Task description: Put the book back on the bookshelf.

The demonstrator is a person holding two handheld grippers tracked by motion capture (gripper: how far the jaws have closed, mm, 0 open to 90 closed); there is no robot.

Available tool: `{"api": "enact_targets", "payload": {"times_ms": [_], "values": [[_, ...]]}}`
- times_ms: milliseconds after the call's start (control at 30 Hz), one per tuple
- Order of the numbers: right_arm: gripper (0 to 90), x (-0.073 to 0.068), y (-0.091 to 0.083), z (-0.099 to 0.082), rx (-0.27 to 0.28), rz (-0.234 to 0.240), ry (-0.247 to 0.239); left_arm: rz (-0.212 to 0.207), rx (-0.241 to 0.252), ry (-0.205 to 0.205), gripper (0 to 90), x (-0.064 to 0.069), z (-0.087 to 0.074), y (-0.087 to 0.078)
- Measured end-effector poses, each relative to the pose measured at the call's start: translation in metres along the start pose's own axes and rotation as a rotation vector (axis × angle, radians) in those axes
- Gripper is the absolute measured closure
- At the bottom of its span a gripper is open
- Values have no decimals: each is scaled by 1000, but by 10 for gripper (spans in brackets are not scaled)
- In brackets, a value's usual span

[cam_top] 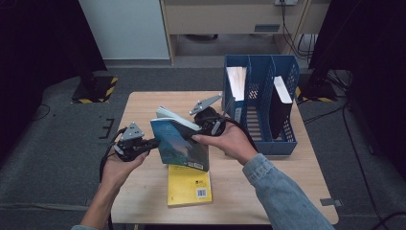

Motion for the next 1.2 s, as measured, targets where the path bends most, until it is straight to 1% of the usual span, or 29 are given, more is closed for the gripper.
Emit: {"api": "enact_targets", "payload": {"times_ms": [33,67,167,233,333,433,467,500,567,600,667,700,767,833,867,900,933,967,1000,1033,1067,1100,1133,1200], "values": [[612,0,0,1,-1,6,10,-1,-1,0,845,0,0,0],[613,0,1,2,-3,6,11,-1,-2,3,845,0,0,0],[622,-1,3,3,-11,-1,1,-1,-2,5,844,0,0,-1],[665,-2,6,3,-20,-5,-4,-1,-1,3,842,0,-1,-1],[676,-1,6,3,-23,-12,-6,-1,4,2,841,1,-1,-1],[680,-1,6,2,-19,-7,7,-2,7,1,837,1,-1,-1],[687,0,5,0,-20,-5,22,5,10,1,831,0,-1,0],[687,0,5,0,-20,-5,22,5,10,1,824,0,-1,0],[705,2,4,0,-21,5,44,42,23,18,792,-1,0,1],[708,2,4,0,-19,10,51,61,32,24,755,-2,0,2],[715,4,3,0,-16,8,55,100,35,29,608,-5,-3,3],[717,5,3,0,-12,2,59,107,43,18,578,-5,-6,3],[719,9,4,1,-7,-4,71,121,41,13,517,-5,-14,2],[720,12,4,1,-3,-7,89,146,21,15,436,-7,-28,2],[720,14,5,2,-3,-7,100,156,7,19,418,-8,-36,2],[721,16,5,2,0,-12,108,156,7,19,403,-8,-36,2],[722,18,6,3,1,-13,124,188,-25,8,382,-14,-55,6],[722,18,6,3,1,-13,124,188,-25,8,357,-14,-55,6],[724,24,7,4,3,-19,162,210,-78,-5,326,-20,-74,14],[726,27,8,5,4,-26,178,215,-100,-5,301,-22,-81,17],[726,30,9,5,7,-33,194,214,-115,-11,278,-24,-87,19],[727,33,10,5,8,-39,213,203,-130,-24,256,-26,-92,21],[727,36,10,5,10,-49,235,189,-148,-45,225,-27,-96,22],[728,40,12,5,20,-57,257,186,-173,-86,169,-32,-103,21]]}}
Point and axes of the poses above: each handheld gripper's, and its own axes: y roughly forward along the jaws, z roughly out of its top, x roughly to its right, the point moved 8 cm from there along y, roughly forward along the jaws, and after that the axes turned 12 degrees about x, right-handed, at the moved point
